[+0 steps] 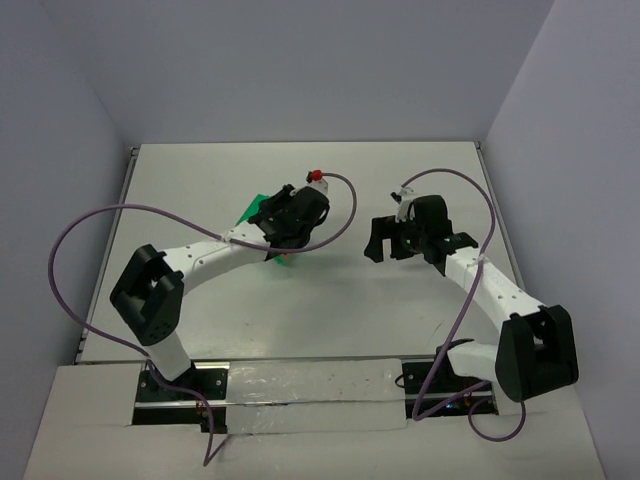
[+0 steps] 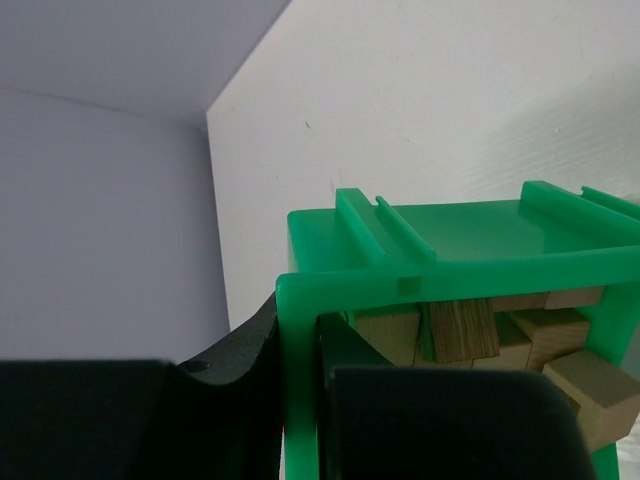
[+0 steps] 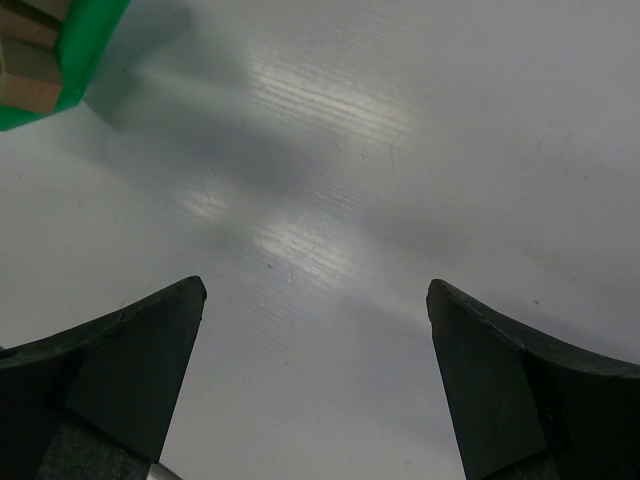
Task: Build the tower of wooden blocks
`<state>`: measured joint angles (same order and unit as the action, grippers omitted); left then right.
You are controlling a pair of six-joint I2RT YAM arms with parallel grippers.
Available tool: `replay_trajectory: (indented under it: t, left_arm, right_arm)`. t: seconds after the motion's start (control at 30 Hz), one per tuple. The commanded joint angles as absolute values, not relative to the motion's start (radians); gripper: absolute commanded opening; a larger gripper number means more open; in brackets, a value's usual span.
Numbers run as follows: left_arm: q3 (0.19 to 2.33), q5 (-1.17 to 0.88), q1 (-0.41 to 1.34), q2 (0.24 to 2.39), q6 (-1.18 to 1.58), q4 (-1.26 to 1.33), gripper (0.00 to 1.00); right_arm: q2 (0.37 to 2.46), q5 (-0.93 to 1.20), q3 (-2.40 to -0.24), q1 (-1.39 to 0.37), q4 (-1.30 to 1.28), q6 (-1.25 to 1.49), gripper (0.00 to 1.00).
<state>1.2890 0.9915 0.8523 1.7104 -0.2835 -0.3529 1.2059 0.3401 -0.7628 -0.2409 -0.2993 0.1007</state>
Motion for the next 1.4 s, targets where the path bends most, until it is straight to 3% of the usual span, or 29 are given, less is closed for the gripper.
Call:
replay_trajectory:
  t: [0.0, 0.27, 1.37]
  left_arm:
    - [1.29, 1.144, 0.902, 1.723, -0.43, -0.143, 0.0]
    - [1.212, 1.216, 0.987, 1.761, -0.644, 0.107, 0.0]
    - [1.177, 1.288, 1.167, 1.979, -0.953, 0.422, 0.0]
  right_arm:
    - [1.249, 0.405, -0.781, -0.231, -0.275, 0.135, 1.0]
    - [1.293, 0.434, -0.787, -0.219, -0.275, 0.147, 1.0]
    - [1.296, 0.489, -0.799, 0.069, -0.313, 0.192, 1.0]
